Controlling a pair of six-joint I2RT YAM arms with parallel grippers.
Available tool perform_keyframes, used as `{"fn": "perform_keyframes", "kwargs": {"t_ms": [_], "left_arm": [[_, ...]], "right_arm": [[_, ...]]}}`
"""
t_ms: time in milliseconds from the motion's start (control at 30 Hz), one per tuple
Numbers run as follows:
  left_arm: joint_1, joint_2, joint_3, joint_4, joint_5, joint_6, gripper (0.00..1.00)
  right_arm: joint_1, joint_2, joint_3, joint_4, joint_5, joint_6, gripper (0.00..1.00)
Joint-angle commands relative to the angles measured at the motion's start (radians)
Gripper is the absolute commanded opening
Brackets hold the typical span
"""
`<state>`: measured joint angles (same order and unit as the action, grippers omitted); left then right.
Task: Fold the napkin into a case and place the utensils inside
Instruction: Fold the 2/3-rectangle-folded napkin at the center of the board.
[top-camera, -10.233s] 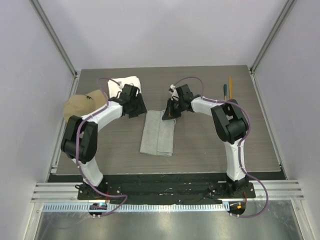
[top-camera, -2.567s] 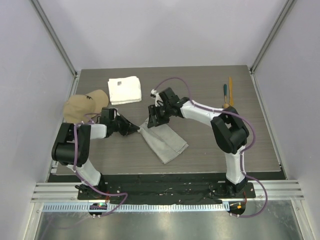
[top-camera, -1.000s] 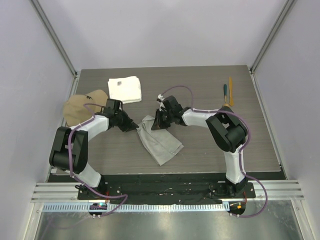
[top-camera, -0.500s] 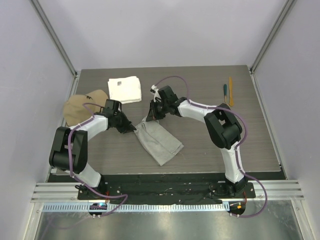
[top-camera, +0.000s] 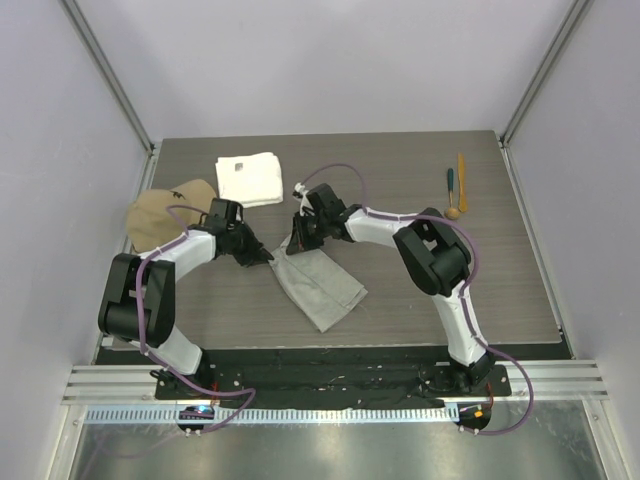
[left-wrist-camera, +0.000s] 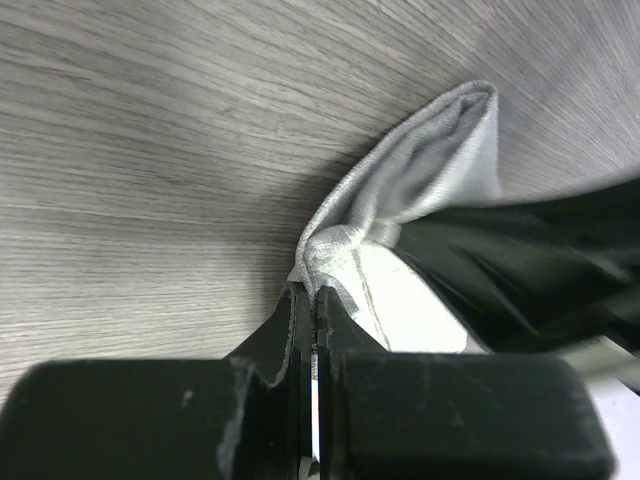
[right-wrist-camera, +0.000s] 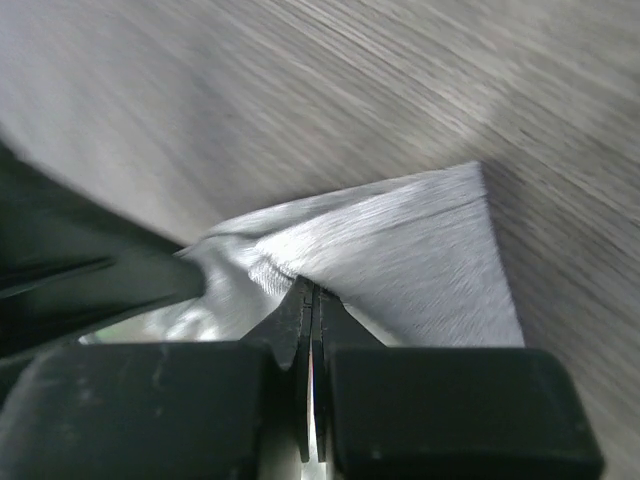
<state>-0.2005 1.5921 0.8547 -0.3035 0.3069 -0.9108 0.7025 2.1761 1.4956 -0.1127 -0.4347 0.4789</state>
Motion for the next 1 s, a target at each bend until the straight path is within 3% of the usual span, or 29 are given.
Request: {"fn": "perform_keyframes", "kwargs": {"t_ms": [0,367,567,967], "left_arm": [[0.006,-0.047,0.015,0.058,0.073,0.012,0.0],[-0.02,0.028,0.086,0.174,0.113,-0.082,0.0],[-0.039,0.107,0.162,0.178,0.08,-0.111,0.0],[-0.037,0.109,0.156,0.124,0.029,-0.082,0.0]], "right_arm": [[0.011,0.066,0.032,0.054,0.033,0.044,0.01],[0.028,0.06,-0.001,0.056,0.068,0.119,0.01],[0.028,0.033,-0.092,0.206,0.004,0.265,0.01],[-0.047,-0.073,-0.035,0.07,-0.061,0.167,0.01]]}}
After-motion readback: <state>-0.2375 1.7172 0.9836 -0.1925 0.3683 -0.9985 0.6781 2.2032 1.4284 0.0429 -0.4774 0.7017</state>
